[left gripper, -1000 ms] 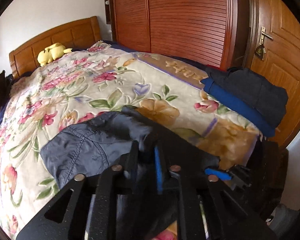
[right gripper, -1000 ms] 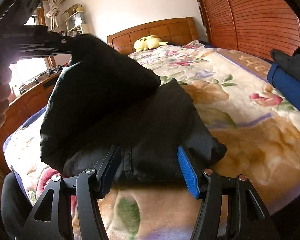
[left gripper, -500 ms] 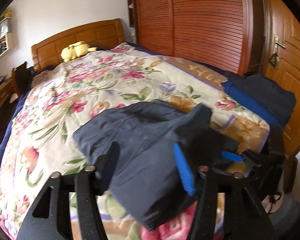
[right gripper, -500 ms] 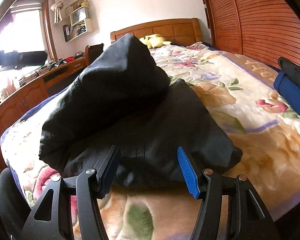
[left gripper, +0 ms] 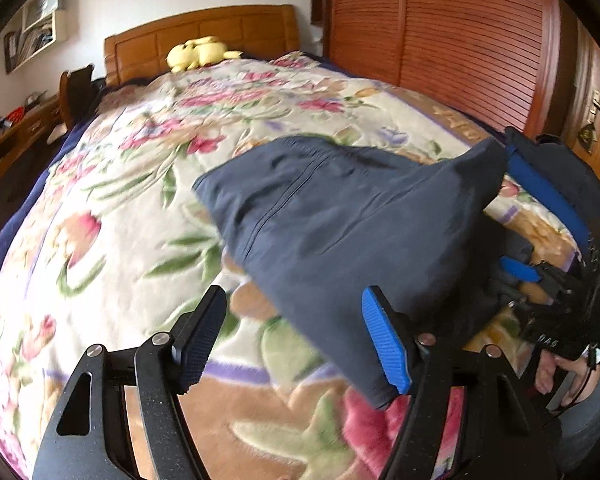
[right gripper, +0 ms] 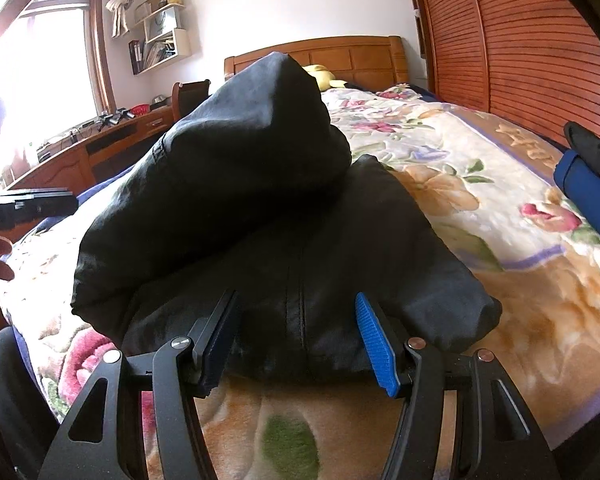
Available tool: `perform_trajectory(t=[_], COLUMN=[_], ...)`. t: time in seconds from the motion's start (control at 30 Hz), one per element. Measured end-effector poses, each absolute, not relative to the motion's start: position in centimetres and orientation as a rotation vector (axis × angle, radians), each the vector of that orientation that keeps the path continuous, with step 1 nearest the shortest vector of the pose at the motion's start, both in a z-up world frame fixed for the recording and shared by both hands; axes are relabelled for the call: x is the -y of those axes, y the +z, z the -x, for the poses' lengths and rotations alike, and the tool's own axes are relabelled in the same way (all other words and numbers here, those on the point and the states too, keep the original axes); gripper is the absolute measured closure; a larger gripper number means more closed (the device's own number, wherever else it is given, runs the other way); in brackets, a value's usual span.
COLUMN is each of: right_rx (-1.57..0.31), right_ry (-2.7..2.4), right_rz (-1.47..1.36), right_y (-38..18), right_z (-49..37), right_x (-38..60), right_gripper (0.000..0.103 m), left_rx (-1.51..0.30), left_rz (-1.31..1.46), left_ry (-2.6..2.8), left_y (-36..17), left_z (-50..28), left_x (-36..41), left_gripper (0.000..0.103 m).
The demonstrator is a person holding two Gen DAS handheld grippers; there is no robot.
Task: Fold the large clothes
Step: 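Lower the folded black jacket onto the blanket and open the left gripper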
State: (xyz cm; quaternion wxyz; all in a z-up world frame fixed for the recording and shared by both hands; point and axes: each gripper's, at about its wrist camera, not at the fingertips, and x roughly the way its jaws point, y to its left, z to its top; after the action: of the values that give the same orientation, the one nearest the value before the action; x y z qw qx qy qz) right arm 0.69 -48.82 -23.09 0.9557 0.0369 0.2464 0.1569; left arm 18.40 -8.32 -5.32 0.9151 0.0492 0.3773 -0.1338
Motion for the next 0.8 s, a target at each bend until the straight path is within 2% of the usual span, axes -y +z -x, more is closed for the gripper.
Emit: perform_trajectory(t=[0.33,0.67,0.8], right_rx=[-0.495,-0.352,-0.356], right_ry=[0.307,0.367,0.422], right_rz=[-0.022,0.085,0.133], right_y=[-21.6,-11.6,-9.3], right_z=[-1.0,-2.0,-4.1], right_x=[48.7,48.0,46.2], right_gripper=[0.042,0.042,0.042], left_rx=[-0.81,-0.828,-0.824], left_rz=[-0.028,0.018,0.028], left_ry=[-0.238,-0.21,-0.204], left_y=[-7.9,-9.8,-9.8], left_z=[-17.5,-16.8,-16.6], left_x=[5.1,1.9,1.1], left_gripper=[0.032,0.032,0.032])
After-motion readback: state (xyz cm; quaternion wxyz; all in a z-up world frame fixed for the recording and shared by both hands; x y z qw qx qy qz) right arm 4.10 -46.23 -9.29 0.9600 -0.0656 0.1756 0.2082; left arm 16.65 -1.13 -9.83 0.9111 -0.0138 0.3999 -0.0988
